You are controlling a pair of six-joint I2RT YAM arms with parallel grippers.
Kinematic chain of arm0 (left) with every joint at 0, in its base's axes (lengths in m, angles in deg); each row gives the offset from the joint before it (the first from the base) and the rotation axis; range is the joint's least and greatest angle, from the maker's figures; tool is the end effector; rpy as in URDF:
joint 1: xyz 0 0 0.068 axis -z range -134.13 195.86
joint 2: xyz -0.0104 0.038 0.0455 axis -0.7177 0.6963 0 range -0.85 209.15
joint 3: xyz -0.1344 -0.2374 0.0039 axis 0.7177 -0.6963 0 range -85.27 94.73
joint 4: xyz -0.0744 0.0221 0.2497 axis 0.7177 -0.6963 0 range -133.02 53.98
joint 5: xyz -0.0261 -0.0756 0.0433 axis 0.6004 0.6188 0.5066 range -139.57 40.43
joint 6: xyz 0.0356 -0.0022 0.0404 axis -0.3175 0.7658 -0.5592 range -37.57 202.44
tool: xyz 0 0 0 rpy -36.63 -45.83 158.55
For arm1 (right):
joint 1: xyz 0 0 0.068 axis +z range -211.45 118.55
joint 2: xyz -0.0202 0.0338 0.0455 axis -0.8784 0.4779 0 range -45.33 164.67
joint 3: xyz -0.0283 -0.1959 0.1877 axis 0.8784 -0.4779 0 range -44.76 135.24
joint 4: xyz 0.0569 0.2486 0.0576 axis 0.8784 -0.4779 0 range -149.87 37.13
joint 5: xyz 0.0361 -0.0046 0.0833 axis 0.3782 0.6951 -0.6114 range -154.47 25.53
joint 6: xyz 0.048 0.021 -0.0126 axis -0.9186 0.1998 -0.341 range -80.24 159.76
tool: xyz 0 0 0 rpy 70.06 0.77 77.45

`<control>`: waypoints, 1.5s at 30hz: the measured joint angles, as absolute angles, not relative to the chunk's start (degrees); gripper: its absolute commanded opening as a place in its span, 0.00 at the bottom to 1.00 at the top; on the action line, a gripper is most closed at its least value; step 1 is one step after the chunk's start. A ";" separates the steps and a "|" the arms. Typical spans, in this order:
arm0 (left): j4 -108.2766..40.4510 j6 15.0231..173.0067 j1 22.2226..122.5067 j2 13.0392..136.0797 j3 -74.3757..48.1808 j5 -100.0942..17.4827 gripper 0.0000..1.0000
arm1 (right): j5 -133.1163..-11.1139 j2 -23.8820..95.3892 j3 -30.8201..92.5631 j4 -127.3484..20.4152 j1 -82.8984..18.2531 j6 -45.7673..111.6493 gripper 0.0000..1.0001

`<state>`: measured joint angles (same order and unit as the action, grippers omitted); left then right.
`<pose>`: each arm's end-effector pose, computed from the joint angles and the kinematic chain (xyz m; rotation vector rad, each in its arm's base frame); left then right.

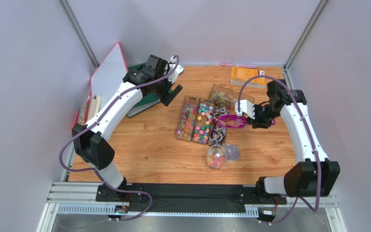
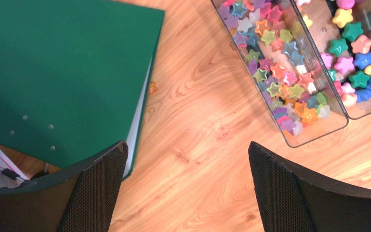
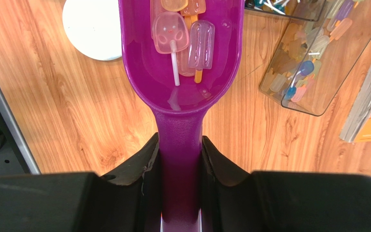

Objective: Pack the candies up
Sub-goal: Place the fake candies in the packing bottle.

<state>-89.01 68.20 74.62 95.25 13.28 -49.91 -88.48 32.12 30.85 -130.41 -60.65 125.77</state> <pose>0.3157 -0.1730 0.3619 0.8973 2.2859 -0.1040 0.2289 0.0177 0.3186 -1.9031 1.9336 0.2537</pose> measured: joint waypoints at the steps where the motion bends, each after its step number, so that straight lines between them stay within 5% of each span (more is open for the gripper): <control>1: -89.01 68.20 74.62 95.14 12.88 -49.75 0.99 | -87.78 30.75 30.11 -130.45 -59.82 125.77 0.00; 15: -87.17 69.16 74.62 90.50 7.24 -49.45 0.98 | -79.30 14.62 17.41 -130.63 -48.78 124.70 0.00; 45: -82.56 71.23 74.62 84.93 2.30 -51.61 0.98 | -54.12 15.18 16.80 -130.54 -30.49 112.22 0.00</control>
<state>-82.56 71.23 74.62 84.93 2.30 -51.61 -54.12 15.18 16.80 -130.54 -30.49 112.22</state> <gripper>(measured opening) 0.982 0.289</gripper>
